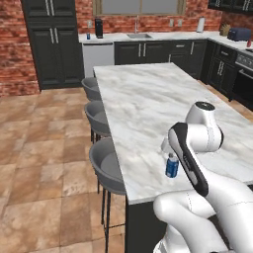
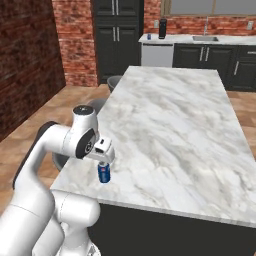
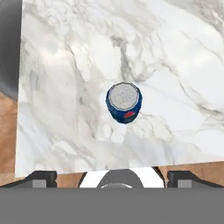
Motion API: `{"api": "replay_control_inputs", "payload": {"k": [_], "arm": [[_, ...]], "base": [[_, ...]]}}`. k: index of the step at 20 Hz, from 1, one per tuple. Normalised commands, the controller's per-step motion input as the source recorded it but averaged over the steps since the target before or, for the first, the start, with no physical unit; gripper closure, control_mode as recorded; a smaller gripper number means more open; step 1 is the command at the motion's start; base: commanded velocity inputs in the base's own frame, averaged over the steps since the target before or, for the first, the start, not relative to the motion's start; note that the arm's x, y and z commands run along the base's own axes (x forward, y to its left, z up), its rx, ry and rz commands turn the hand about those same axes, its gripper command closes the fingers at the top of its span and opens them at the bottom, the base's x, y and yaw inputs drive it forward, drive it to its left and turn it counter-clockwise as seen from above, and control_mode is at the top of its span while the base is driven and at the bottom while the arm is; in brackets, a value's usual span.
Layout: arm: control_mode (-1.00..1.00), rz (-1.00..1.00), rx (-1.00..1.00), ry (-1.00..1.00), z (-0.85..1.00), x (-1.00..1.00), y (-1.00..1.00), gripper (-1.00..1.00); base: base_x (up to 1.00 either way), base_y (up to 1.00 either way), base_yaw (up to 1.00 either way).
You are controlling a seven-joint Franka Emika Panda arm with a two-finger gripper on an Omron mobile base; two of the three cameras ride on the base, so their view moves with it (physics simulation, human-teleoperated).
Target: Four empty soda cans are scattered around the kitchen. Gather all the cans and cluster them next to the stove for recycling.
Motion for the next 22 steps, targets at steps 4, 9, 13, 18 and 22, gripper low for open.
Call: {"api": "replay_control_inputs", "payload": {"k": [4,9,13,18,22], "arm": [[-1.00,0.00,-0.10,0.00,-0.33,0.36,0.00,-1.00],[-1.00,0.00,-0.04,0.00,-0.19,0.33,0.00,-1.00],[-1.00,0.00,0.00,0.03,-0.07,0.30,0.00,-1.00],[-1.00,0.00,0.00,0.08,-0.06,0.32,0.00,-1.00],[-1.00,0.00,0.00,0.14,-0.06,0.23,-0.03,-1.00]], "base": [[0.00,0.00,0.00],[0.00,0.00,0.00],[0.00,0.00,0.00],[0.00,0.00,0.00],[0.00,0.00,0.00]]}}
